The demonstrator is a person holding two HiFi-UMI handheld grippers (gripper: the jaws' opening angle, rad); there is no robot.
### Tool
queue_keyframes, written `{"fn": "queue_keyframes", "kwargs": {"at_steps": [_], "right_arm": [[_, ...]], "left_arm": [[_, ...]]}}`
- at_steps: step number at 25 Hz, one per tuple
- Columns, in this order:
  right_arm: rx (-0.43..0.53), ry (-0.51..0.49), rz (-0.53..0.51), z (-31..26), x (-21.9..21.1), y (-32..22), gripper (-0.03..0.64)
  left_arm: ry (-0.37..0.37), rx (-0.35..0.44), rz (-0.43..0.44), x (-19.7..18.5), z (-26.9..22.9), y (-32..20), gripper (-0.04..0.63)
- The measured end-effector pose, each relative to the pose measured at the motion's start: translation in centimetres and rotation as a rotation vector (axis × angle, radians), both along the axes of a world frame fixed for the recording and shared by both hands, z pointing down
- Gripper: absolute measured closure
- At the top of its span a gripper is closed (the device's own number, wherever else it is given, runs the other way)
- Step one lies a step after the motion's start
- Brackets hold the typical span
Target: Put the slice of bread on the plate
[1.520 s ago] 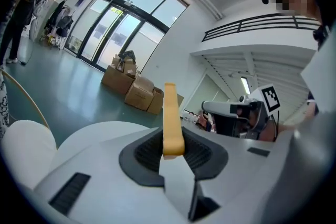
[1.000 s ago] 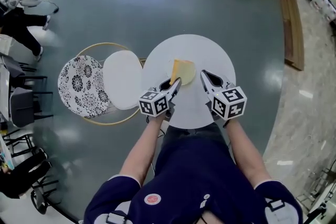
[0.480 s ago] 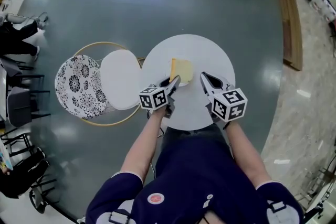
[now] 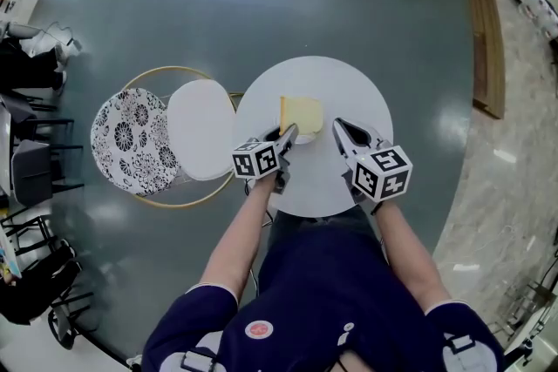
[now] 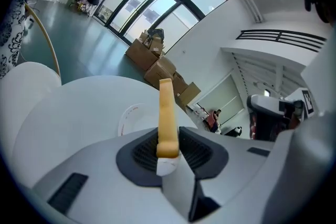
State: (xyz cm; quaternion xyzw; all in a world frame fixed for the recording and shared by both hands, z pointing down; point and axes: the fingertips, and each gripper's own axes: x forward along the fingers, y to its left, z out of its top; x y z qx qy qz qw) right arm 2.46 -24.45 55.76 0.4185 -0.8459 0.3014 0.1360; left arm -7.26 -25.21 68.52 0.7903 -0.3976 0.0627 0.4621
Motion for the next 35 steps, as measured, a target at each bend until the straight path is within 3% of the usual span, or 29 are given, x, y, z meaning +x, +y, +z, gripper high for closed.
{"fn": "queue_keyframes", "kwargs": {"at_steps": [7, 15, 35], "right_arm": [[-0.005, -0.008, 0.012, 0.0, 0.1, -0.3, 0.612], [-0.016, -0.012, 0.014, 0.3, 0.2, -0.1, 0.612], [-0.017, -0.022, 0.027, 0.2, 1.0, 0.3, 0.612]], "left_arm": [[-0.059, 0.003, -0.069, -1.3, 0.5, -0.4, 0.5], [-0.114, -0.051, -0.134, -2.4, 2.3, 0.0, 0.459], [-0.241, -0.111, -0.18, -4.0, 4.6, 0.1, 0.391]]}}
